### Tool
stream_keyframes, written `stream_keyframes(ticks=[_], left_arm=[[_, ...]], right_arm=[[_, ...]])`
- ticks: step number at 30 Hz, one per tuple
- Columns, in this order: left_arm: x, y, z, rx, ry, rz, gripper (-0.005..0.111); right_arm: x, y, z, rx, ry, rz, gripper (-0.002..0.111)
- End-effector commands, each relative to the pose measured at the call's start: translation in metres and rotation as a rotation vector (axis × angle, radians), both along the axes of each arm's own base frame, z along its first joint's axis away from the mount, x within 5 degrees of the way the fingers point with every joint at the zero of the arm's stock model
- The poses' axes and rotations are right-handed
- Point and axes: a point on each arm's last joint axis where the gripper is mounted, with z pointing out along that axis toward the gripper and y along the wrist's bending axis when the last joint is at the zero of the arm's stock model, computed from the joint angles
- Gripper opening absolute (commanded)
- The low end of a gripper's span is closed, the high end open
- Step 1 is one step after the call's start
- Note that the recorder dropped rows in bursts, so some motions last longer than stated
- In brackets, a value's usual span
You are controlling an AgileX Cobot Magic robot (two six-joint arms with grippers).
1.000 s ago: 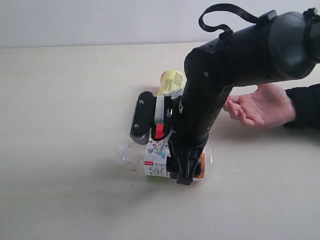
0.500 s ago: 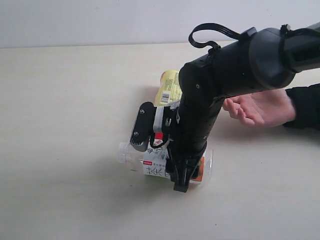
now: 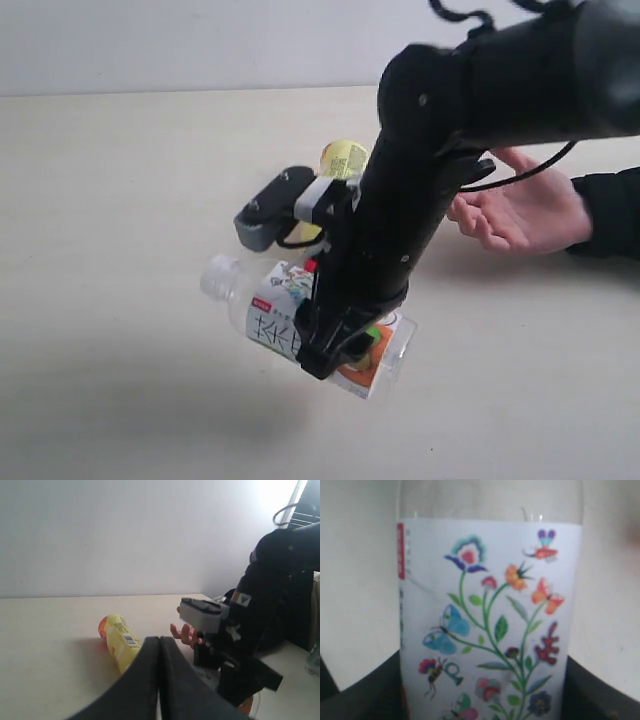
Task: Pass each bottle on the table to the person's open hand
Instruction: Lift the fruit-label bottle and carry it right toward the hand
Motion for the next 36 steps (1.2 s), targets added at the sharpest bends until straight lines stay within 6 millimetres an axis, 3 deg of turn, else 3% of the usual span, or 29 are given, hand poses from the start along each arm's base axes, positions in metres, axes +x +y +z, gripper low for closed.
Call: stream_keyframes(ticks=[1, 6, 14, 19, 24, 36], left_arm=[[-0.001, 0.0, 0.0, -0.008, -0.002, -0.005, 0.0], [-0.001, 0.0, 0.0, -0.008, -0.002, -0.005, 0.0], [-0.001, 0.0, 0.0, -0.008, -0.002, -0.005, 0.0], [-0.001, 0.0, 0.0, -0.008, -0.002, -0.005, 0.0], [-0.001, 0.0, 0.0, -0.008, -0.002, -0.005, 0.0], [-0.001, 0.0, 0.0, -0.008, -0.002, -0.005, 0.0]], right_arm=[[-0.012, -0.007, 0.049, 0.048, 0.004, -0.099, 0.0], [-0.018, -0.035, 0.093, -0.047, -0.129, -0.211, 0.0], [-0.002, -0.096, 0.125, -0.151, -0.21, -0.481, 0.0], [0.015, -0.124, 0.124, -0.152, -0.199, -0.651, 0.0], [0.026, -0.135, 0.12, -0.104, -0.223, -0.788, 0.0], [0.03, -0.159, 0.094, -0.162, -0.234, -0.869, 0.0]])
